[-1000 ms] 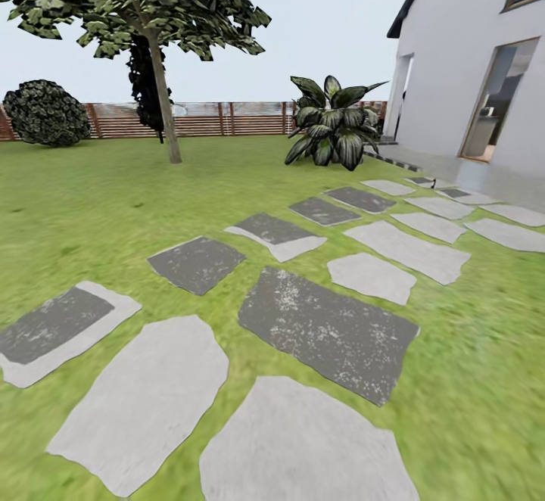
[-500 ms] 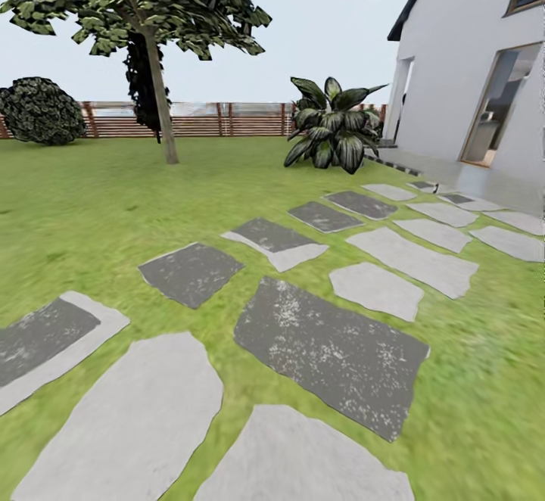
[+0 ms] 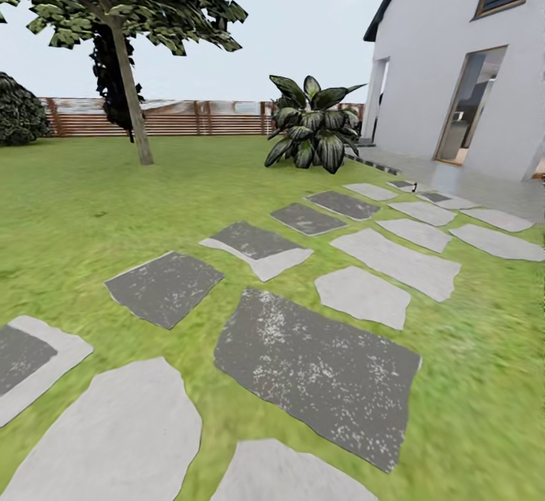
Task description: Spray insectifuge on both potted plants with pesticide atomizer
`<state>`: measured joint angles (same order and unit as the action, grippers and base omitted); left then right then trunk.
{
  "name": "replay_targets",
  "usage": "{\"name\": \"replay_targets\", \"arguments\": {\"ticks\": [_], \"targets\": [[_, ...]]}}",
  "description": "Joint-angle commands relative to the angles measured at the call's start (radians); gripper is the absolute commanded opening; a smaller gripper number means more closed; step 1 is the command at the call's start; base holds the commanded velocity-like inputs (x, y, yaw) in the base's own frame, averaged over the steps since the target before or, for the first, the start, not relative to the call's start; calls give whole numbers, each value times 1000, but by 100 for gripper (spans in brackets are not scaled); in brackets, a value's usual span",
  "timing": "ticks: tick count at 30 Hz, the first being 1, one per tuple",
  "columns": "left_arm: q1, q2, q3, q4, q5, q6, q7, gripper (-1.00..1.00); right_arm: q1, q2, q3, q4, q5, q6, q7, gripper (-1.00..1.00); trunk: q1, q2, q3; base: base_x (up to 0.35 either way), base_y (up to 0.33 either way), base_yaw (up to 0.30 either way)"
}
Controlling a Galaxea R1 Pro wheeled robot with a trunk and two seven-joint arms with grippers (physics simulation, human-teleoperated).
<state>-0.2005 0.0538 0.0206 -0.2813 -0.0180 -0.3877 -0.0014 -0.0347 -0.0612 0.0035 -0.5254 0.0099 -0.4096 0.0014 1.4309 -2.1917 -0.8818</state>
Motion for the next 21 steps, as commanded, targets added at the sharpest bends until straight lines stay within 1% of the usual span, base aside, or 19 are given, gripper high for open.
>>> {"name": "replay_targets", "arguments": {"ticks": [1, 21], "targets": [[0, 0, 2, 1, -2, -3, 0, 100, -1, 0, 0, 1, 1, -3, 0, 100, 0, 0, -1, 339, 0, -68], [0, 0, 2, 1, -2, -3, 0, 100, -1, 0, 0, 1, 1, -3, -3, 100, 0, 0, -1, 339, 0, -7]]}}
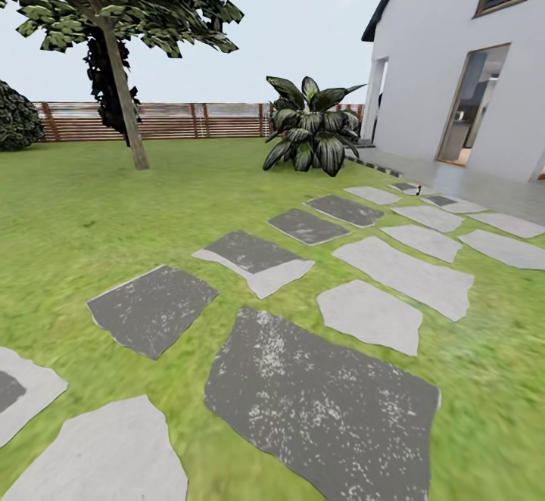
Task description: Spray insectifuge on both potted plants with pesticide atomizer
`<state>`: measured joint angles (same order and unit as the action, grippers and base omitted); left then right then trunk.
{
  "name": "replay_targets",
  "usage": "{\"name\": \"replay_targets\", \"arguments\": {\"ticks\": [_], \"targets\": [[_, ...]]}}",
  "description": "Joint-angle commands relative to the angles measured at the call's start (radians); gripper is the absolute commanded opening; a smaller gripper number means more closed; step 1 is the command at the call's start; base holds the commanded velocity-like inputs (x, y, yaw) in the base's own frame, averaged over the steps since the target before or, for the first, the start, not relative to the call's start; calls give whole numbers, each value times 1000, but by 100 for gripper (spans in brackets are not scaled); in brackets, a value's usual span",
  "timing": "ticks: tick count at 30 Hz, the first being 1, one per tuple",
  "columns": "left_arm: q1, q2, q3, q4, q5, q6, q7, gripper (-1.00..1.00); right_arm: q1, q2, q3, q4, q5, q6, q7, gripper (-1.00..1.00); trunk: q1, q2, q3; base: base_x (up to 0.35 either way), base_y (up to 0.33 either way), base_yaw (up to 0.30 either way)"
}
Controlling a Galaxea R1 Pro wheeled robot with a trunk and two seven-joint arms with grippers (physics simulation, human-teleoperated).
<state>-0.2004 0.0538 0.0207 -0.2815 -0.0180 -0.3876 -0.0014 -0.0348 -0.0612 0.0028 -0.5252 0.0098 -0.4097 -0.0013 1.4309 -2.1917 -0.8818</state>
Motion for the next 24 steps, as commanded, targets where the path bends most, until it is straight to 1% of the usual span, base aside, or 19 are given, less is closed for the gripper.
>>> {"name": "replay_targets", "arguments": {"ticks": [1, 24], "targets": [[-1, 0, 2, 1, -2, -3, 0, 100, -1, 0, 0, 1, 1, -3, 0, 100, 0, 0, -1, 339, 0, 0], [-1, 0, 1, 1, -2, -3, 0, 100, 0, 0, 0, 0, 1, -3, 3, 100, 0, 0, -1, 339, 0, 0]]}}
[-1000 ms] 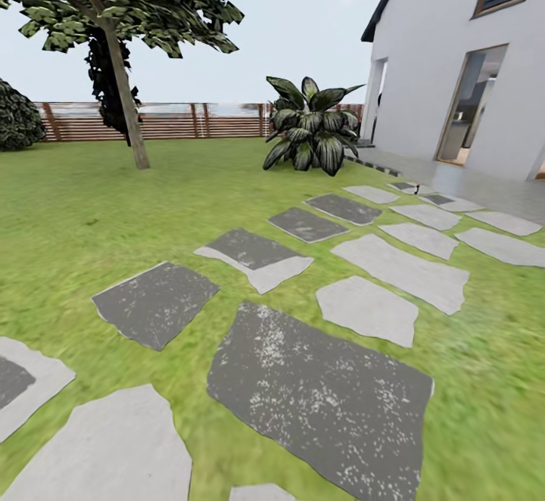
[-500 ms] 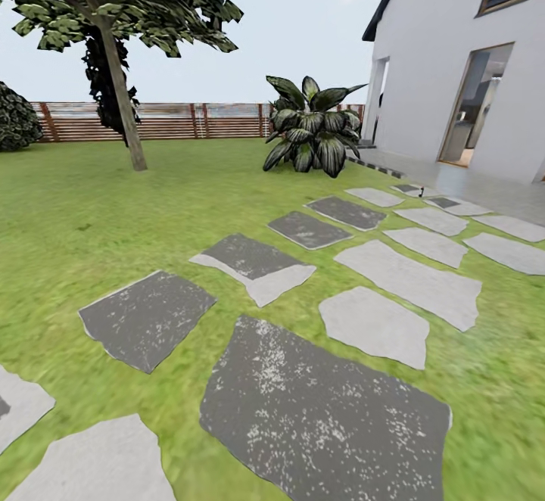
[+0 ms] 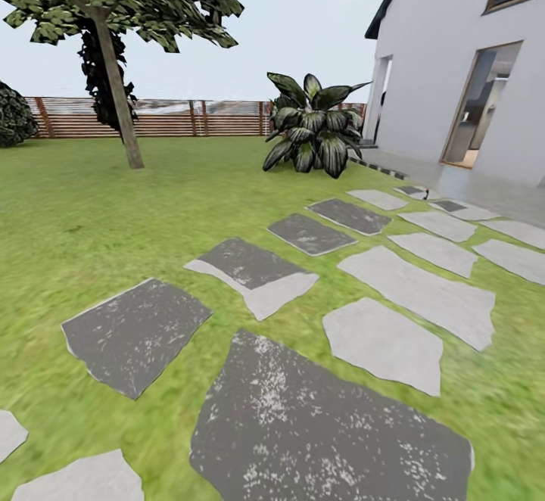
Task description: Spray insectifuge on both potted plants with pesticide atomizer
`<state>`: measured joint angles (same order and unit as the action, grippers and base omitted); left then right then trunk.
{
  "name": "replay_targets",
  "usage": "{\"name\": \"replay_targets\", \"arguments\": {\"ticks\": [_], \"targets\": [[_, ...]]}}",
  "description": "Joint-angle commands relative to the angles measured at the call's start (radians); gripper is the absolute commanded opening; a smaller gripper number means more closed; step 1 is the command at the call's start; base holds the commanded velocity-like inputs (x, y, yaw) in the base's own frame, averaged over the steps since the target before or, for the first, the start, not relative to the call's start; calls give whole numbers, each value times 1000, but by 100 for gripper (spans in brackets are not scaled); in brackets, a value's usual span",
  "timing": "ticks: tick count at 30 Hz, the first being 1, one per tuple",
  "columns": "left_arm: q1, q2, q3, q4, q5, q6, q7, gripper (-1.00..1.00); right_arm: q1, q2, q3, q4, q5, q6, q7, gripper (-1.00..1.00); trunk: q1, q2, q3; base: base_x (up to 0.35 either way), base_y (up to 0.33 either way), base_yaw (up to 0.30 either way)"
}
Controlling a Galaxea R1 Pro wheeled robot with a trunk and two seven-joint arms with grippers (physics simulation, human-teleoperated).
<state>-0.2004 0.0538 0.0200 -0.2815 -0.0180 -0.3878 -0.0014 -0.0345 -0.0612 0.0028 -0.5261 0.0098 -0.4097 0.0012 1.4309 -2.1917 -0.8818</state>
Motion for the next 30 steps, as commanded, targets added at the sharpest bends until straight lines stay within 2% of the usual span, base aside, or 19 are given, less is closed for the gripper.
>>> {"name": "replay_targets", "arguments": {"ticks": [1, 30], "targets": [[-1, 0, 2, 1, -2, -3, 0, 100, -1, 0, 0, 1, 1, -3, 0, 100, 0, 0, -1, 339, 0, 0], [-1, 0, 2, 1, -2, -3, 0, 100, -1, 0, 0, 2, 1, -3, 0, 100, 0, 0, -1, 339, 0, 0]]}}
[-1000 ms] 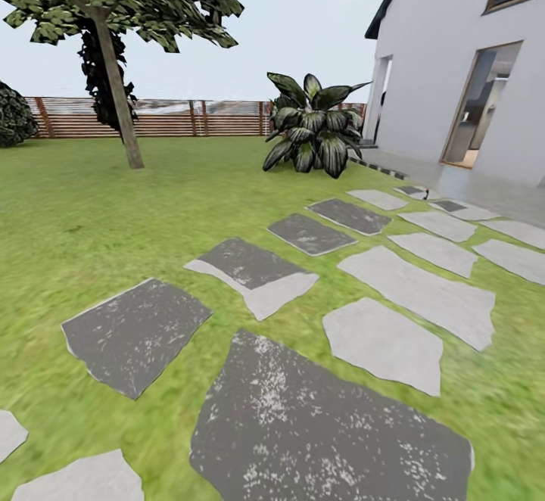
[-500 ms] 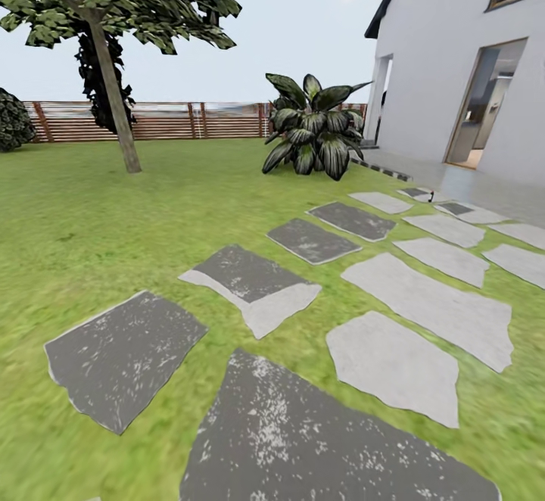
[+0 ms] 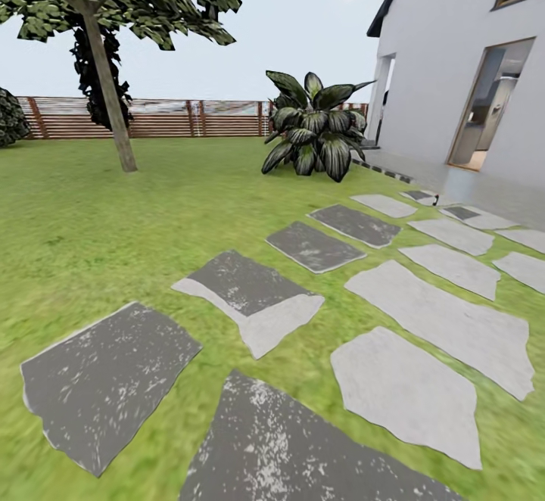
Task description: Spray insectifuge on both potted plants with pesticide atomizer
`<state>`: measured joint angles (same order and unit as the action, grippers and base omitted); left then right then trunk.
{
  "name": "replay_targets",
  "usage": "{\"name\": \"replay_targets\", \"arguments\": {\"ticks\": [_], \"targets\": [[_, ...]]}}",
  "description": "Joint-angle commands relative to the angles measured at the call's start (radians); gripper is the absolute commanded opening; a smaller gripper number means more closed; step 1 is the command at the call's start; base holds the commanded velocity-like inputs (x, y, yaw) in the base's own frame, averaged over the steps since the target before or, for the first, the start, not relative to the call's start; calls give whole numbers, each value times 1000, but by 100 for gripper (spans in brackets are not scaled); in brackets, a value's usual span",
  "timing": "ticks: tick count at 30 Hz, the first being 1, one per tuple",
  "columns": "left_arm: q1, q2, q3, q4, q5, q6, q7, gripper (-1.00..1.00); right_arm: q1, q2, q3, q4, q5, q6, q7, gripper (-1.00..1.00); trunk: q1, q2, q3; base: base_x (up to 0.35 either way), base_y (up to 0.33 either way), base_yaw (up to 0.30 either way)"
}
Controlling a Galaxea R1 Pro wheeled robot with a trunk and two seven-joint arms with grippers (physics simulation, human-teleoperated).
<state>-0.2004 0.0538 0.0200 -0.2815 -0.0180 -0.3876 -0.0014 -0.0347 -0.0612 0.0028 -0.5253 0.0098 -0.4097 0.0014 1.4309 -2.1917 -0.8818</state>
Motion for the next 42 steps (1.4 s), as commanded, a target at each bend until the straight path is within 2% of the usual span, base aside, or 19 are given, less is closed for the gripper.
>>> {"name": "replay_targets", "arguments": {"ticks": [1, 15, 42], "targets": [[-1, 0, 2, 1, -2, -3, 0, 100, -1, 0, 0, 1, 1, -3, 0, 100, 0, 0, -1, 339, 0, 0], [-1, 0, 2, 1, -2, -3, 0, 100, -1, 0, 0, 1, 1, -3, 0, 100, 0, 0, -1, 339, 0, -47], [-1, 0, 2, 1, -2, -3, 0, 100, 0, 0, 0, 1, 1, -3, 0, 100, 0, 0, -1, 339, 0, -260]]}}
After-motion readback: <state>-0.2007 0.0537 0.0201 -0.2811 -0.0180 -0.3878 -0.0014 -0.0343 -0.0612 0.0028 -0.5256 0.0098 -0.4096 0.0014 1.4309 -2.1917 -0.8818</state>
